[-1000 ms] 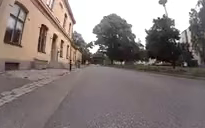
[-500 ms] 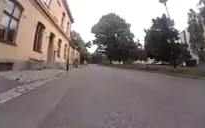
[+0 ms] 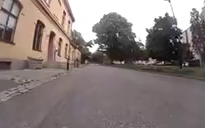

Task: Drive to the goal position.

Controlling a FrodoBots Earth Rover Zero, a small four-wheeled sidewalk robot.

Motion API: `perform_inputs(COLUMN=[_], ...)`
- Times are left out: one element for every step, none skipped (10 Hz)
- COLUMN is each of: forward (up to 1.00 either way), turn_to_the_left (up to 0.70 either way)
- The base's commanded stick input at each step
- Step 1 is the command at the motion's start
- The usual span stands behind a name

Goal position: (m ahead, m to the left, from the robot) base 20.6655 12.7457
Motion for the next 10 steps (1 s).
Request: perform_inputs(forward=[0.7,0.7,0.7,0.7,0.7,0.7,0.7,0.7,0.7,0.7], turn_to_the_left=[0.0,0.0,0.0,0.0,0.0,0.0,0.0,0.0,0.0,0.0])
